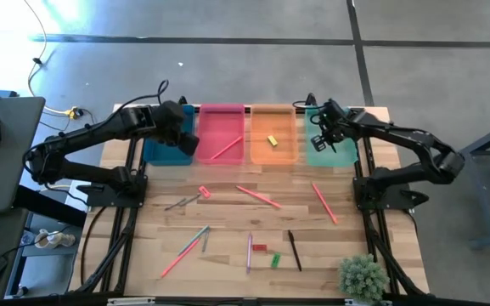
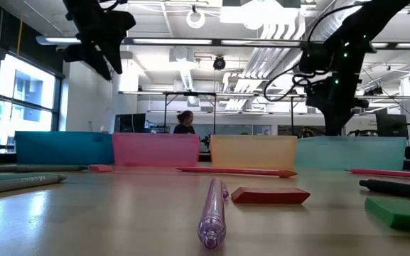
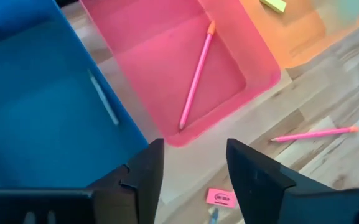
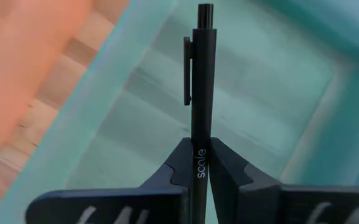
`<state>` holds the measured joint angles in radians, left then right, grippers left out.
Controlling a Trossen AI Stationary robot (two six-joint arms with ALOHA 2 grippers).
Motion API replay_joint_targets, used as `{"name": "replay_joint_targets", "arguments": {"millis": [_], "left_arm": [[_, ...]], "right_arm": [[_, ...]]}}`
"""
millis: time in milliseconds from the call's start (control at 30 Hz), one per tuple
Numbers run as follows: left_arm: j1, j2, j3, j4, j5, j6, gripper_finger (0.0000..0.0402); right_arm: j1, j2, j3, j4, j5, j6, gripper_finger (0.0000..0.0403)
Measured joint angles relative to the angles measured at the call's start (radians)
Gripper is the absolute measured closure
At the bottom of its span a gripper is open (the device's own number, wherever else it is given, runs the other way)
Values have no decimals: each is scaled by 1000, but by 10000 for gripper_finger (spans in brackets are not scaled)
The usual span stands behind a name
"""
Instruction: Sort crayons/erasers/pens/pencils in bins
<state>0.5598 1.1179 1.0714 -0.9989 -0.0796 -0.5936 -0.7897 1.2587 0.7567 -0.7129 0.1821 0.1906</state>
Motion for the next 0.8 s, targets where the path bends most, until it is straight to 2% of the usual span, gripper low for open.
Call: {"name": "replay_joint_targets", "arguments": {"millis": [167,400,800], "left_arm": [[-44,0,0,-14,0,-10,213],[-143,0,-9,-29,-1,-32,213],[-381,0,-146,-29,-1,-142,213]], "right_arm": [[-25,63,0,27,0,-39,389],[-55,138,0,36,0,-42,389],[-70,183,0,37,7,-79,389]]}}
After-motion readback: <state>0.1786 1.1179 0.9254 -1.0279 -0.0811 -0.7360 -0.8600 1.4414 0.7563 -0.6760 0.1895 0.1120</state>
